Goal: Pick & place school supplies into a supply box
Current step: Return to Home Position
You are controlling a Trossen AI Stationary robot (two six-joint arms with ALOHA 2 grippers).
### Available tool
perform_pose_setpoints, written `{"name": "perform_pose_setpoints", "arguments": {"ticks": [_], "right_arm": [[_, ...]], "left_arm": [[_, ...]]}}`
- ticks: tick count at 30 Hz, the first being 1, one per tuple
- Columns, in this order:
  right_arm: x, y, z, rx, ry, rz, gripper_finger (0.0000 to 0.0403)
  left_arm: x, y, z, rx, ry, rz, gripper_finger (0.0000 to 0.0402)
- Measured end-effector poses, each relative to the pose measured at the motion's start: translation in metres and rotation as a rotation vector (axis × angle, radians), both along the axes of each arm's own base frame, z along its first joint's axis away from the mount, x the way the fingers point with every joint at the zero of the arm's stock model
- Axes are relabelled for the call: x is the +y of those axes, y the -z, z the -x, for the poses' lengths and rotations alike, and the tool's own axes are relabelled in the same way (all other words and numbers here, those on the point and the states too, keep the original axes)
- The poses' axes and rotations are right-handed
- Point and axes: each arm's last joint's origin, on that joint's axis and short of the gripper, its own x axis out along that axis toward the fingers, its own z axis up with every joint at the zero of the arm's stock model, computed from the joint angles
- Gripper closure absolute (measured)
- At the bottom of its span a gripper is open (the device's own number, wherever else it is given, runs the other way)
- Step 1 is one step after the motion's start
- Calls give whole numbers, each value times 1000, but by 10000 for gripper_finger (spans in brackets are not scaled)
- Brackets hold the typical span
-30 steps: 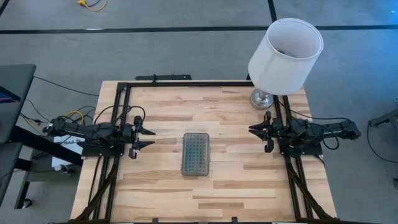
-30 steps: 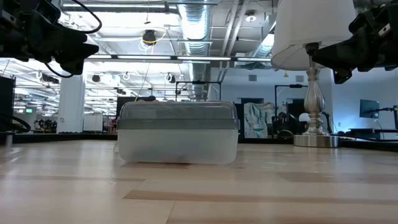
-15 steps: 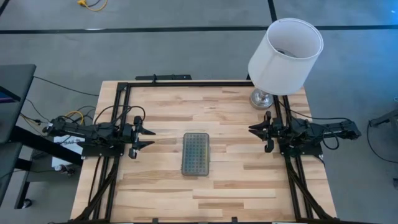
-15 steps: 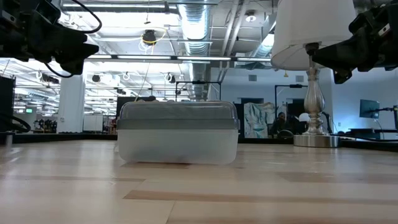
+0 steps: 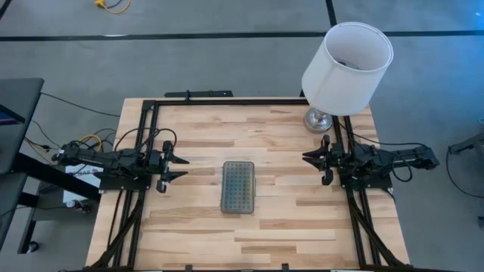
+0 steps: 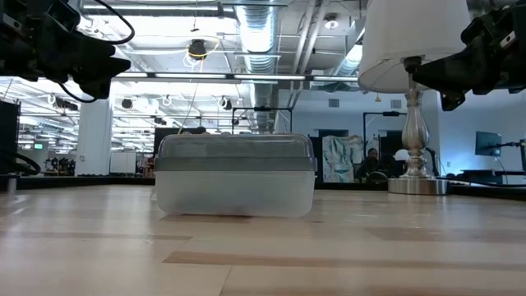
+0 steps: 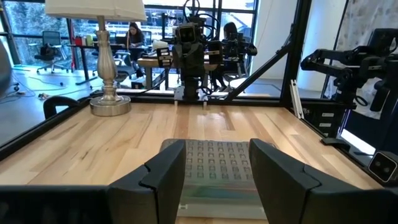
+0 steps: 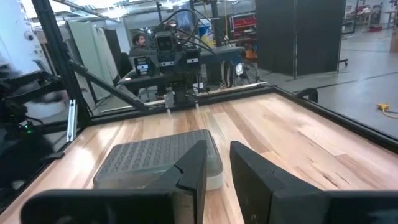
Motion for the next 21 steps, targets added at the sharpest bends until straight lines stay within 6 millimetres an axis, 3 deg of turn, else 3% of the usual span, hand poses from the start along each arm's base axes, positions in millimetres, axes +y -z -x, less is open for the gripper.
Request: {"name": "perform_pose_setpoints", "arguments": {"ticks": [21], "right_arm": [[0,0,0,0,0,0,337]], "left_arm": [[0,0,0,0,0,-8,228]]}}
